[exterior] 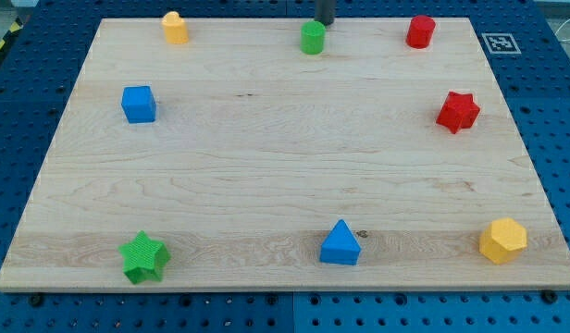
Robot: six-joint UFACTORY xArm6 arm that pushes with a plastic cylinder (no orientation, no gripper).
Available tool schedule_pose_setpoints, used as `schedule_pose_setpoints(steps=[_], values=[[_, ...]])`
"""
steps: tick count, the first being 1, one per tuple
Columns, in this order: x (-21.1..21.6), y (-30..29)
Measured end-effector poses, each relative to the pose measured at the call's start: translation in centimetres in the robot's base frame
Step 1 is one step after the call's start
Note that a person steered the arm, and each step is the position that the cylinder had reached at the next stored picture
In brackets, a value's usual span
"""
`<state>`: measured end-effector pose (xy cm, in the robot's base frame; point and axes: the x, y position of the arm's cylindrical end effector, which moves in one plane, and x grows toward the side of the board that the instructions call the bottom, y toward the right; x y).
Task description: Push green circle to the center
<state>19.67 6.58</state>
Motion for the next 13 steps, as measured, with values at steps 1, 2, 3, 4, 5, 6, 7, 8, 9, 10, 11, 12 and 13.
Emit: schedule_pose_setpoints(steps=[1,2,3,4,5,6,7,8,9,10,11,12,13], values=[[1.0,0.4],[3.0,0.1],[5.3,-2.4],[7.0,-5.0],[7.9,-8.3],[7.9,-11.7],[8.0,-14.2],[9.7,-14.3],[10.7,-14.2],[12.6,-14.2],[14.9,-13.6],[17.3,-13.5],[19.6,-12.3]])
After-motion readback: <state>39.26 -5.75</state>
